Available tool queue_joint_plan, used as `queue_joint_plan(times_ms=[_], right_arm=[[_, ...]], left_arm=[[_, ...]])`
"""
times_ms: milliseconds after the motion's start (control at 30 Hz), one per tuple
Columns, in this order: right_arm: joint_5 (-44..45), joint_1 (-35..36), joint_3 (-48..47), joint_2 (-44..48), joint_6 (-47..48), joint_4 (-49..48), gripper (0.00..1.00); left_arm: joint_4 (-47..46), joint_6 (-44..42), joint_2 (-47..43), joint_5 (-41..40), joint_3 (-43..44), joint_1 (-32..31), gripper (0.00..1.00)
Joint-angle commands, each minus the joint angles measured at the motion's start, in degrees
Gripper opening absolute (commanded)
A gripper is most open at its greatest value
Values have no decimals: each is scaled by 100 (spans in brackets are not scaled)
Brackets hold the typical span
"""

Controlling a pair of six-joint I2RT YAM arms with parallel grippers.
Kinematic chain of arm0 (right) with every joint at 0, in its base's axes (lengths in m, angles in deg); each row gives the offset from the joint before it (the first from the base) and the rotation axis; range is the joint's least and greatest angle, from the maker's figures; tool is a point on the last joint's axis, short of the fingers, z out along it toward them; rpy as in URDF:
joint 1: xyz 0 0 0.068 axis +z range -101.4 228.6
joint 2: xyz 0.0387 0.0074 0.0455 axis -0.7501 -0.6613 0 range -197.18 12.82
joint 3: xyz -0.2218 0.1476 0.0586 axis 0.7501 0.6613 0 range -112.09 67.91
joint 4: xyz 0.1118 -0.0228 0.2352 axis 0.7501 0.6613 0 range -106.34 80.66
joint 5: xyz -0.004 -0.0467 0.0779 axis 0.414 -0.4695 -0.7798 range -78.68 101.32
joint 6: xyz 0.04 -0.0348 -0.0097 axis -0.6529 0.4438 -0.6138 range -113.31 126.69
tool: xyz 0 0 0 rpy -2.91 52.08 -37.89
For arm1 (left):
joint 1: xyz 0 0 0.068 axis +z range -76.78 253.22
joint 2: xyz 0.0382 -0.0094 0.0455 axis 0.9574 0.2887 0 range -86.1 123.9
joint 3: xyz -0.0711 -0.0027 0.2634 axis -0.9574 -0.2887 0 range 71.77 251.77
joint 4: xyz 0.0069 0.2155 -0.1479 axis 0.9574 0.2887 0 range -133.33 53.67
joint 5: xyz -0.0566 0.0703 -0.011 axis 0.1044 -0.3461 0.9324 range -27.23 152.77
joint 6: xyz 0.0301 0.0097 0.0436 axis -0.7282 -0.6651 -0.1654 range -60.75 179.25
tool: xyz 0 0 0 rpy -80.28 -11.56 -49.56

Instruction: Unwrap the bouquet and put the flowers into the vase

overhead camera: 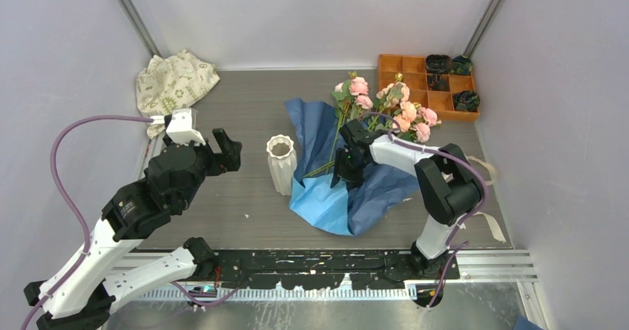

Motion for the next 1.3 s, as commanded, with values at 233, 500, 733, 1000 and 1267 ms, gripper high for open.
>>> queue_joint_plan(times_ms=[233, 500, 733, 1000, 1267], right_arm=[[497, 945, -68, 1288, -417, -34, 16], [846, 1977, -149, 2284, -587, 221, 16], [980, 3416, -144, 2017, -907, -197, 17], [1065, 4723, -1421, 463, -485, 435, 34], [1300, 5158, -2030, -217, -264, 1142, 64]], left_arm=[[-28, 126, -61, 71, 104, 24, 84], [8, 219, -62, 209, 122, 26, 83], [14, 295, -46, 268, 126, 26, 82], [192, 336, -335, 188, 188, 26, 81], [520, 504, -752, 141, 72, 26, 80]])
